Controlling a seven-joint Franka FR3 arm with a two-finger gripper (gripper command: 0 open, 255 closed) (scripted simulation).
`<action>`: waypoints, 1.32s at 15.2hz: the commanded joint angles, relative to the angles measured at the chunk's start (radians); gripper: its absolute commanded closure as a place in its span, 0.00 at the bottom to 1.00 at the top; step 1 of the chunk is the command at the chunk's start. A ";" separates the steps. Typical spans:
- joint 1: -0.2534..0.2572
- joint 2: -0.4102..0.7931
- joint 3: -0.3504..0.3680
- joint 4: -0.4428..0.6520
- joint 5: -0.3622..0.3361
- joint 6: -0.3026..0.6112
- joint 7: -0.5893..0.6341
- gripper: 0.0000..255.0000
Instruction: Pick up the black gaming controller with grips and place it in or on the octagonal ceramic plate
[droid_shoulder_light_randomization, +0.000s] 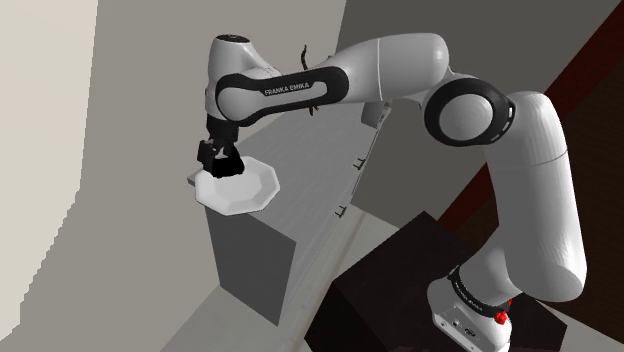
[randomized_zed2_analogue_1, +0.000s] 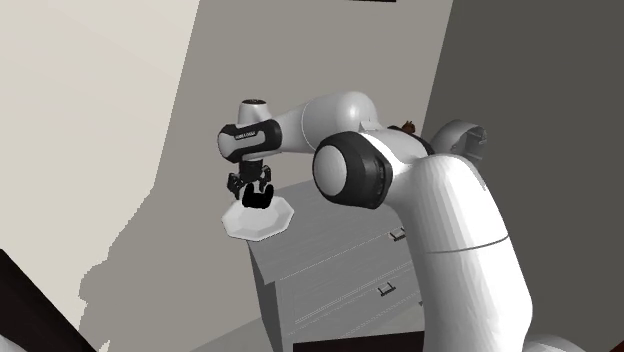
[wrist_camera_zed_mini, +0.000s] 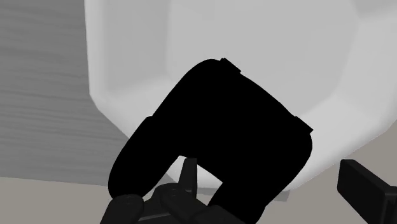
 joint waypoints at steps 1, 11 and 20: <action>0.003 0.030 -0.003 0.000 0.001 -0.010 -0.002 0.00; 0.001 0.022 -0.002 -0.021 0.001 0.002 0.001 1.00; -0.004 -0.007 0.000 0.028 0.002 -0.054 0.001 1.00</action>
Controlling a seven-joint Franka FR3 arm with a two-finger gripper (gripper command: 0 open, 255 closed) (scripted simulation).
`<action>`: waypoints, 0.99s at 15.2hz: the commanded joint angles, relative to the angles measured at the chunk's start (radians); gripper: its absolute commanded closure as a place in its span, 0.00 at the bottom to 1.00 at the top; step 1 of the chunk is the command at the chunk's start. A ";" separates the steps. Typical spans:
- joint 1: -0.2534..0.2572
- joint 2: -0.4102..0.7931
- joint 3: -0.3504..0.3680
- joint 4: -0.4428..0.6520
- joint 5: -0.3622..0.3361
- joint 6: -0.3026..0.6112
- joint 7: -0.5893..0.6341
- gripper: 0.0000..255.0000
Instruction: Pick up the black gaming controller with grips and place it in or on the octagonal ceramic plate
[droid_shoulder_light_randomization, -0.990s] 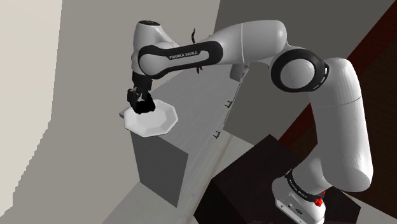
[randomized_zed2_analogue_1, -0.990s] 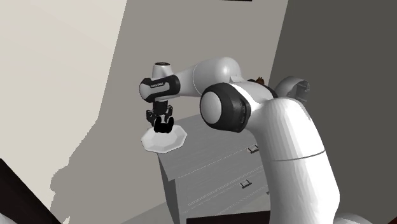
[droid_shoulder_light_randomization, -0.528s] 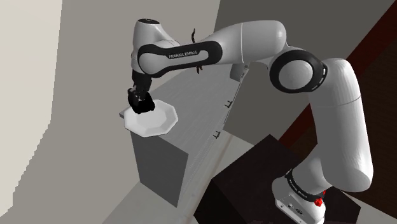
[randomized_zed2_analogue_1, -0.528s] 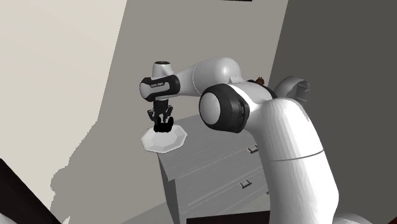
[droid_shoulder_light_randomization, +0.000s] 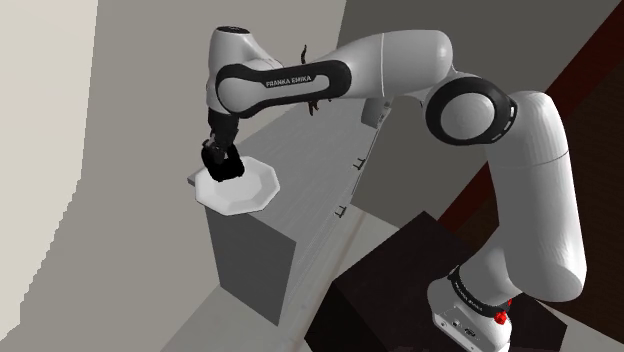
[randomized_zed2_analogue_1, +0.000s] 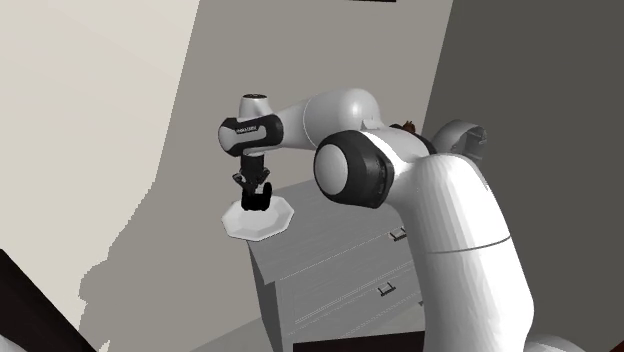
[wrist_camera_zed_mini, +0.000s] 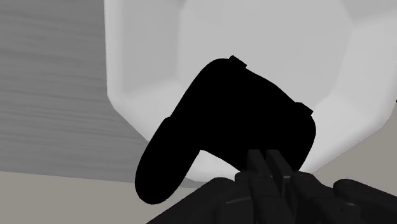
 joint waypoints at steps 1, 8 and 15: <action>0.000 0.001 0.000 -0.001 0.000 0.000 0.000 0.00; 0.133 0.026 -0.130 0.005 -0.162 0.221 0.242 0.00; 0.131 0.081 -0.125 0.040 -0.179 0.239 0.248 0.00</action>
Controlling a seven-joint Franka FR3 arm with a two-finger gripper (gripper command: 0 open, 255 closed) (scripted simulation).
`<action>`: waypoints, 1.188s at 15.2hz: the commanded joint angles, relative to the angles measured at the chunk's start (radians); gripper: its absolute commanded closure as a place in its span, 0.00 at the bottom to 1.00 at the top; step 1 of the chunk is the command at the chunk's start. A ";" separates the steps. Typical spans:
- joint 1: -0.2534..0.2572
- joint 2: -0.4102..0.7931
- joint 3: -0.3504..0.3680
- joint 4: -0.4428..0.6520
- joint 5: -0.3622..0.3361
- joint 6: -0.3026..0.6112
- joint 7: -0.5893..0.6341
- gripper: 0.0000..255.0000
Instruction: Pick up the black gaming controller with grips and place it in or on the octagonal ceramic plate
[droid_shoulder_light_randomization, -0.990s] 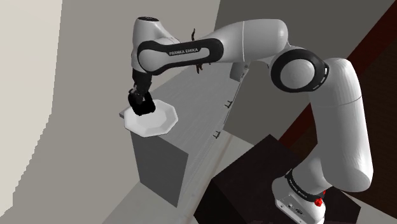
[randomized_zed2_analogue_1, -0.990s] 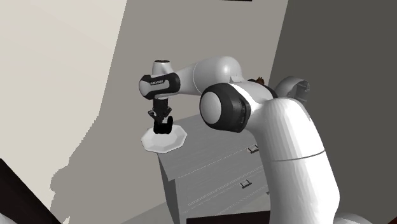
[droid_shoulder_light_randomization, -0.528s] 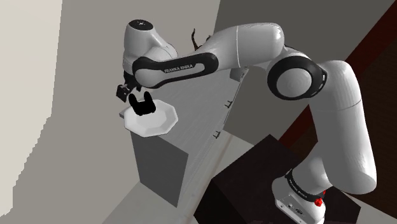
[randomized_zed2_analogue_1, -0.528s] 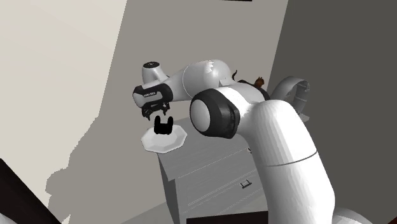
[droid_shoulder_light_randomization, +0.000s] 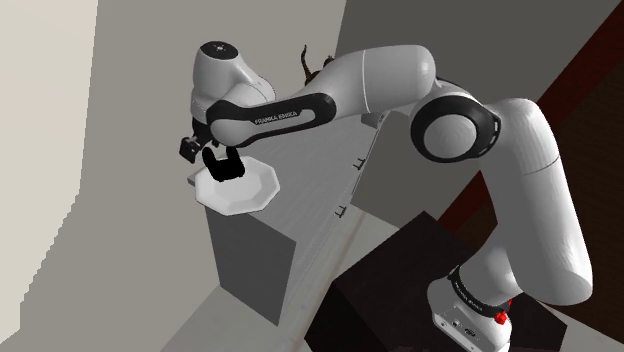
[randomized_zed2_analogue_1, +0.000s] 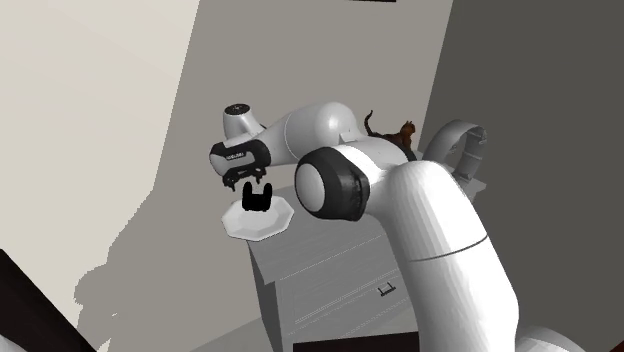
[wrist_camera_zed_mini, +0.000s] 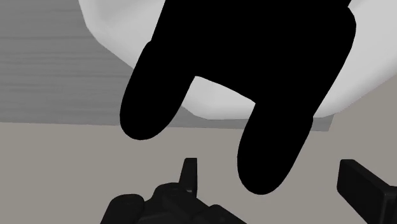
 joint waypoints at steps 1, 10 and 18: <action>-0.003 0.020 0.002 0.006 -0.007 -0.001 -0.033 0.00; -0.014 0.034 0.016 0.009 -0.025 0.007 -0.026 1.00; -0.029 0.009 0.044 0.021 -0.036 -0.035 -0.023 1.00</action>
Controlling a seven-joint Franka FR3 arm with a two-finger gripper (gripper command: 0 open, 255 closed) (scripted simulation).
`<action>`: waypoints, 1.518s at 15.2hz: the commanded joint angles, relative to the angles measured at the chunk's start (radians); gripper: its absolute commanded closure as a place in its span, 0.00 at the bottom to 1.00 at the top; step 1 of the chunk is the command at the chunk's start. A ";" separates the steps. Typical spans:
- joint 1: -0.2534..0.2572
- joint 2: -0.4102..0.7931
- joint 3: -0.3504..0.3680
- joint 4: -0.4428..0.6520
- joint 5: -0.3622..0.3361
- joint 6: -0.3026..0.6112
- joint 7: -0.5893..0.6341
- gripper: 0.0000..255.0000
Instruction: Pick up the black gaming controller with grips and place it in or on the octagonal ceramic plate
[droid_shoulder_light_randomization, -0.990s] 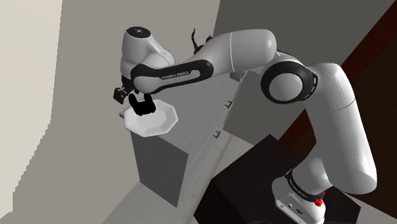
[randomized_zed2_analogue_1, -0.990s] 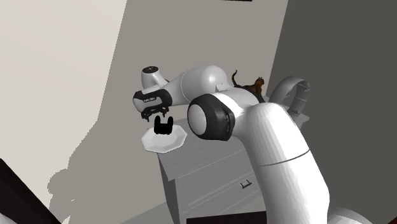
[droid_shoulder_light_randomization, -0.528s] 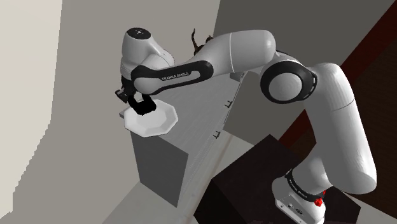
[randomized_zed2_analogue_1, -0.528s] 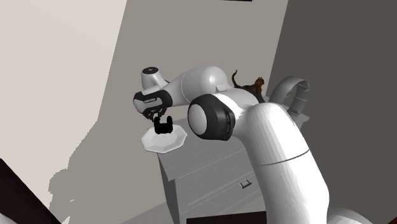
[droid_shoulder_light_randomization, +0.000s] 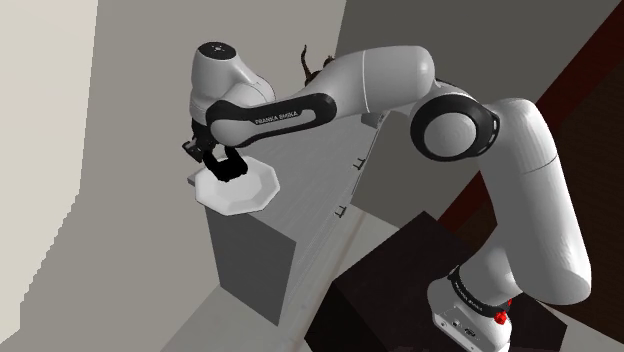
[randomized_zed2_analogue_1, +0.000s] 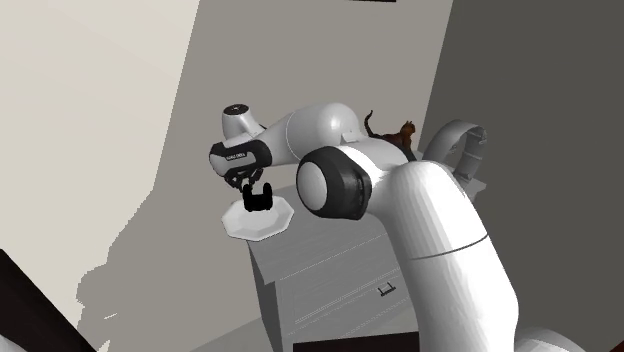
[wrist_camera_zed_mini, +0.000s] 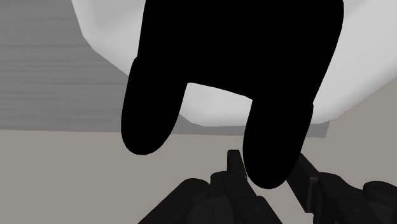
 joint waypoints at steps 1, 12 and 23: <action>-0.009 -0.005 0.007 0.016 -0.004 -0.017 -0.046 1.00; -0.024 -0.040 0.049 0.095 -0.009 -0.135 -0.059 1.00; 0.008 0.016 -0.070 0.217 0.007 -0.417 0.264 0.00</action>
